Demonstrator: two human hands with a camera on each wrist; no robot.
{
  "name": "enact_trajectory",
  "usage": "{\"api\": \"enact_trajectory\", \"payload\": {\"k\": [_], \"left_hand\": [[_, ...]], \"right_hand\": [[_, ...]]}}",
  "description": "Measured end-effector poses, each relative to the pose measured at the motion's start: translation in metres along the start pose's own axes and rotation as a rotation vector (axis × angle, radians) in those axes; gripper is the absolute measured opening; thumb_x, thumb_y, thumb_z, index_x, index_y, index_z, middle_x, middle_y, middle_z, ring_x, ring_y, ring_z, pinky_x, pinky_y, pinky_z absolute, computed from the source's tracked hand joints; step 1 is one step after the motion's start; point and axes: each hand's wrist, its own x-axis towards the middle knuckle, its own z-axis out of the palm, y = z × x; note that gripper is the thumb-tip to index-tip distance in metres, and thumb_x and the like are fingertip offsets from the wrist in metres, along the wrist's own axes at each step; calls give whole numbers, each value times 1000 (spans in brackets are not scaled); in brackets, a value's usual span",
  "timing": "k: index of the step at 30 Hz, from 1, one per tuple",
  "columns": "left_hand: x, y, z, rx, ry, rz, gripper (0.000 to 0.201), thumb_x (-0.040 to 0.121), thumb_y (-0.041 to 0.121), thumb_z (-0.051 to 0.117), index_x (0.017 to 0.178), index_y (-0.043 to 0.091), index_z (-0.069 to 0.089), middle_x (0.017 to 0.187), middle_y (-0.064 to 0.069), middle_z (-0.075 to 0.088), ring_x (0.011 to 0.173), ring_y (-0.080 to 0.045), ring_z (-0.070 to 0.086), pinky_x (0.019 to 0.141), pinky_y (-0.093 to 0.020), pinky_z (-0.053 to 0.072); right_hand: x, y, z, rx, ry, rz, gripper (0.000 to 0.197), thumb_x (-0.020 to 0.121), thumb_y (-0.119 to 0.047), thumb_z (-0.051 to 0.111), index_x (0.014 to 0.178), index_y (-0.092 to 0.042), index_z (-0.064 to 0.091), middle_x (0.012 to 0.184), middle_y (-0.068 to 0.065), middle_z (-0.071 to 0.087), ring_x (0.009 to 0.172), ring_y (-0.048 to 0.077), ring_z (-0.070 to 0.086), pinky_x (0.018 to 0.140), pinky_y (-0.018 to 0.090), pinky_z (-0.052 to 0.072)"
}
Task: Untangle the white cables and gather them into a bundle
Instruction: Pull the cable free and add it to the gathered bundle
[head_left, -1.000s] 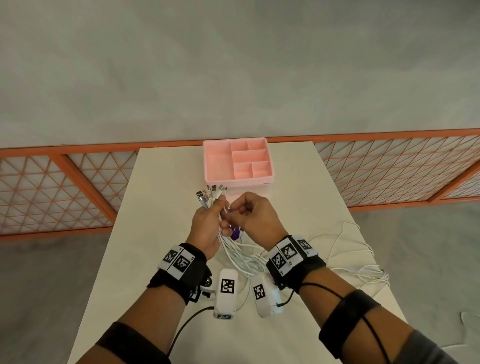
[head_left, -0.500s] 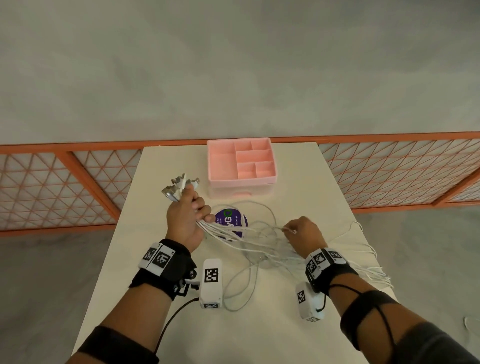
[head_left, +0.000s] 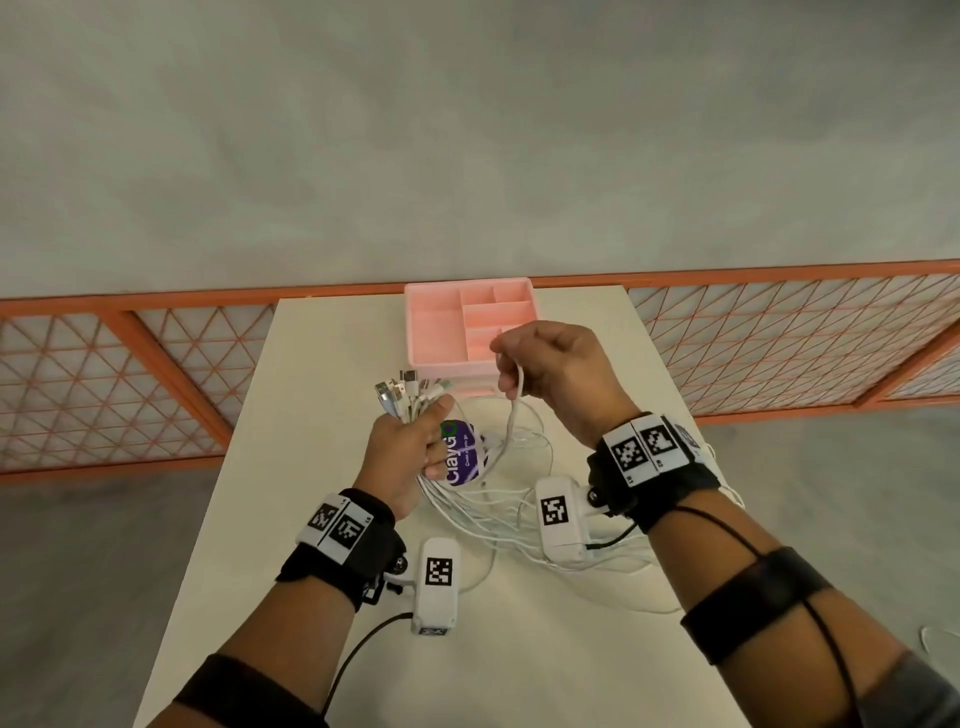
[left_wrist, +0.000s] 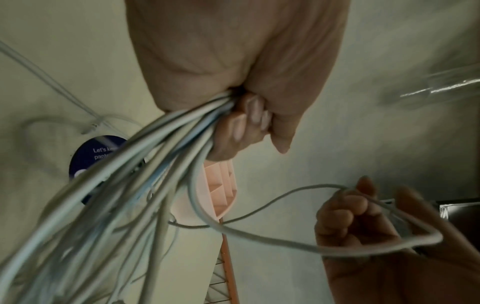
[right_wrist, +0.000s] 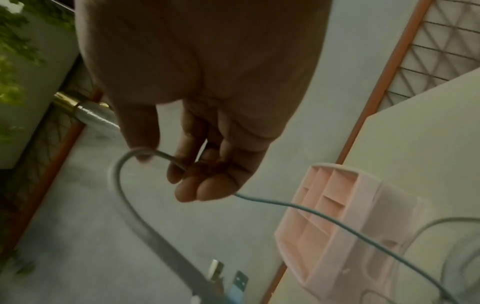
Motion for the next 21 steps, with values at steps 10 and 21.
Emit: {"api": "enact_trajectory", "payload": {"k": [10, 21], "left_hand": [[-8, 7, 7, -81, -152, 173, 15, 94, 21, 66, 87, 25, 79, 97, -6, 66, 45, -7, 27, 43, -21, 28], [-2, -4, -5, -61, -205, 94, 18, 86, 22, 70, 91, 6, 65, 80, -4, 67, 42, -8, 25, 40, -19, 27]], "right_hand": [[-13, 21, 22, -277, -131, 55, 15, 88, 14, 56, 93, 0, 59, 70, 10, 66, 55, 20, 60, 49, 26, 50], [1, -24, 10, -68, 229, -245, 28, 83, 20, 50, 87, -7, 56, 69, 17, 65, 50, 18, 52, 49, 26, 42]]}}
